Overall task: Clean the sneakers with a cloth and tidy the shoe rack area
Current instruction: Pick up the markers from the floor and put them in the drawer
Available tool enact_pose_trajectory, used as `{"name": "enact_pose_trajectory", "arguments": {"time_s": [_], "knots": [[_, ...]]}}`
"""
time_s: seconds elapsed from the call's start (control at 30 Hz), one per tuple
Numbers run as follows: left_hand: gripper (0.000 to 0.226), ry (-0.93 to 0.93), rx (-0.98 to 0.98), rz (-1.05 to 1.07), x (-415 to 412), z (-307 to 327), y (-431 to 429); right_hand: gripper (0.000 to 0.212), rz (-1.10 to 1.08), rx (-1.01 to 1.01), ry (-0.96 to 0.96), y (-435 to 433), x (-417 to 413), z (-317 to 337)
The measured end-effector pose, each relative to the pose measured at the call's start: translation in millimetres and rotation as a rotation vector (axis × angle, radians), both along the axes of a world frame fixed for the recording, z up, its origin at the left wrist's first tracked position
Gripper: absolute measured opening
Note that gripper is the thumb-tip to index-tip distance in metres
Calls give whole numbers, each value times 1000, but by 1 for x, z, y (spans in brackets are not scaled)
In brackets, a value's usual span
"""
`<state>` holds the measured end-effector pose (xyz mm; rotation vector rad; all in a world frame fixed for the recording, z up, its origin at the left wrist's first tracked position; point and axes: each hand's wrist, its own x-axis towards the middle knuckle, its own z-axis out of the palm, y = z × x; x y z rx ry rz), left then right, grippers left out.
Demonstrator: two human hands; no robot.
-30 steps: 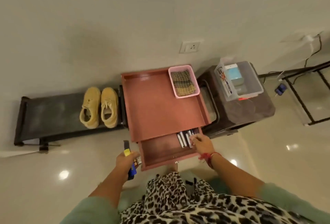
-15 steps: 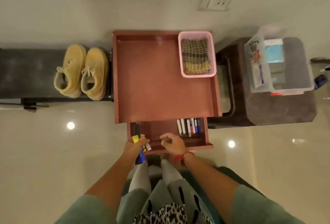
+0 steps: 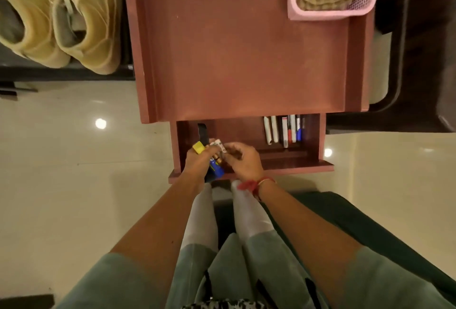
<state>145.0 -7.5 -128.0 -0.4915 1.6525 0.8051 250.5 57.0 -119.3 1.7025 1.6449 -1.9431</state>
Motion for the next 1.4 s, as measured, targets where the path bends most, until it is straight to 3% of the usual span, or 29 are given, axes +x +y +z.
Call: {"name": "enact_pose_trajectory", "arguments": {"time_s": [0.1,0.2,0.27,0.33,0.43,0.5,0.63,0.73,1.0,1.1,1.2,1.3,1.4], "knots": [[18,-30,-5,92,-4,-7,-1,23,-45,-33,22,1,0,-9],[19,-68,15,258,-16,-8,8,22,-268,-108,6,9,6,-8],[16,-82,6,238,-23,-6,14,24,-386,-128,-67,18,16,-9],[16,-61,-16,128,-27,-8,20,24,-432,-114,-145,28,27,-13],[11,102,-45,-390,-26,-8,27,27,-456,-84,-271,42,37,-23],[10,149,-19,-600,-24,-9,34,25,-416,-59,-352,51,42,-30],[12,160,-63,-437,-20,-23,46,26,-338,-29,-443,62,47,-51],[22,158,-64,-277,-14,-40,58,21,-147,62,-535,70,44,-75],[27,105,-47,-220,-14,-73,62,24,9,295,-683,75,44,-107],[13,120,-55,-204,-15,-68,57,19,-194,267,-566,71,43,-106],[13,85,-84,-168,-15,-61,51,15,-333,87,-265,62,33,-89],[13,43,-66,-159,-10,-56,49,22,-270,-275,-6,49,17,-65],[12,42,-45,-206,-3,-55,48,27,-194,-349,49,40,10,-62]]}}
